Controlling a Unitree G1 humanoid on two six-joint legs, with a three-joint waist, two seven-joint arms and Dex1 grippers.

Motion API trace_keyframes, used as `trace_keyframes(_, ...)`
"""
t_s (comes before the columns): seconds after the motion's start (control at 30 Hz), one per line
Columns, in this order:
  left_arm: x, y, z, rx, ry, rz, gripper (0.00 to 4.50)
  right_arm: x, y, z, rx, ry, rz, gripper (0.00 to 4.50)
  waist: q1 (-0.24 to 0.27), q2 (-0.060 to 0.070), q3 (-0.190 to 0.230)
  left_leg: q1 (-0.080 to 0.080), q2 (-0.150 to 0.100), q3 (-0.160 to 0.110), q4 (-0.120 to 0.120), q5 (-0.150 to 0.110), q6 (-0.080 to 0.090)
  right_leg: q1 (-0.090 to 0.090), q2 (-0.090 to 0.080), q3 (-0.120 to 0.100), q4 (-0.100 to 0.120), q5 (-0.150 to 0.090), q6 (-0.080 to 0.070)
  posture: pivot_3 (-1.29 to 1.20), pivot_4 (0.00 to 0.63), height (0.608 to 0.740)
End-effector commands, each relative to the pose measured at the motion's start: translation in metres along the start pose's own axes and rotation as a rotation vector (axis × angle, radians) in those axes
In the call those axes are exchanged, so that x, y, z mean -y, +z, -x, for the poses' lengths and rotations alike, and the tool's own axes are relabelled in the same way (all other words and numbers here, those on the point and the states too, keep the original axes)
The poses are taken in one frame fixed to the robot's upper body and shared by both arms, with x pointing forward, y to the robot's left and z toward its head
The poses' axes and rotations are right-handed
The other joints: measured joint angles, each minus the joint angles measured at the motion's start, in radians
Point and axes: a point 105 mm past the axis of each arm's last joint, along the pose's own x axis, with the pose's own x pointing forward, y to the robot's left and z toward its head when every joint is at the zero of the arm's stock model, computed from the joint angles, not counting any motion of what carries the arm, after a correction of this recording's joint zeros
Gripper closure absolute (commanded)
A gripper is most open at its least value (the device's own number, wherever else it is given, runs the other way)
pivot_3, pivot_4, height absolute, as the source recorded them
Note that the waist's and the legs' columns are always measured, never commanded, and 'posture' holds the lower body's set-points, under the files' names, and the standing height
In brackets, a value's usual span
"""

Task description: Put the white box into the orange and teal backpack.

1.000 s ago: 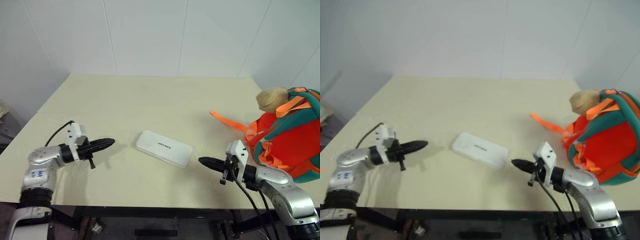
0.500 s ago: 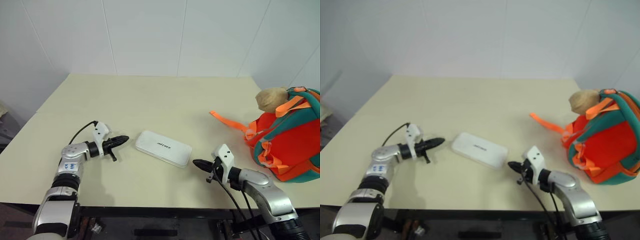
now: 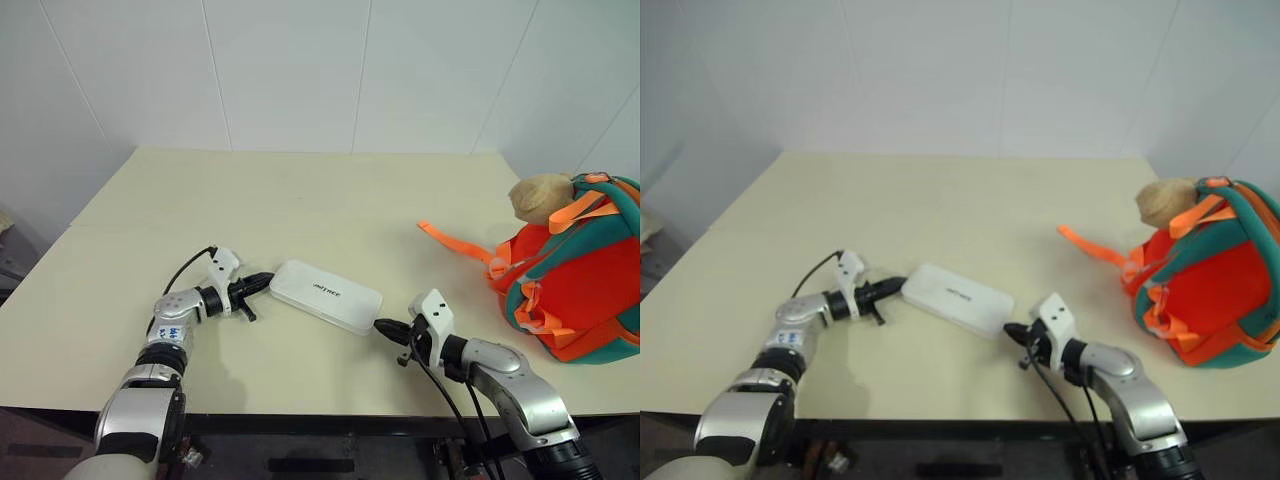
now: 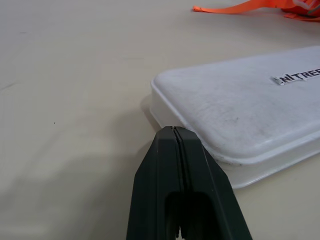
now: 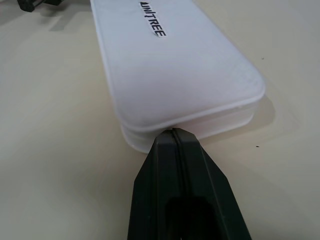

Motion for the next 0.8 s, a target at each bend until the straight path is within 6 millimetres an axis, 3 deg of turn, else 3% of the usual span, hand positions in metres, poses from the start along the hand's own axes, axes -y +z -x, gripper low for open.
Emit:
trace_keyframes(0.03,0.005,0.01,-0.002,0.048,-0.05,-0.019,4.46,0.01,0.014,0.002,0.042,-0.013,0.048,4.5,0.0,0.0,0.0,0.0,0.0,0.0,0.0,0.0,0.0,0.0,0.0,0.0,0.0,0.0,0.0,0.0,0.15,0.74)
trace_keyframes(0.4,0.035,-0.005,0.024,0.086,-0.167,0.035,4.46,0.045,0.018,0.011,-0.013,0.009,0.133,4.5,-0.001,0.0,0.0,0.0,0.0,0.0,-0.001,0.0,0.0,0.0,0.0,0.0,0.0,0.0,0.0,0.0,0.15,0.74)
trace_keyframes(0.53,0.052,-0.012,0.032,0.072,-0.181,0.06,4.46,0.05,0.022,0.007,-0.011,0.031,0.148,4.5,-0.003,0.0,0.0,0.0,0.0,0.0,0.0,0.0,0.0,0.0,0.0,0.001,0.0,0.0,0.0,0.0,0.15,0.74)
trace_keyframes(0.8,0.066,-0.018,0.037,0.069,-0.162,0.097,4.46,0.049,0.025,-0.006,0.002,0.071,0.16,4.5,-0.003,0.0,0.0,0.001,0.0,0.0,0.001,0.0,0.0,0.001,0.0,0.001,0.002,0.0,0.0,0.0,0.15,0.74)
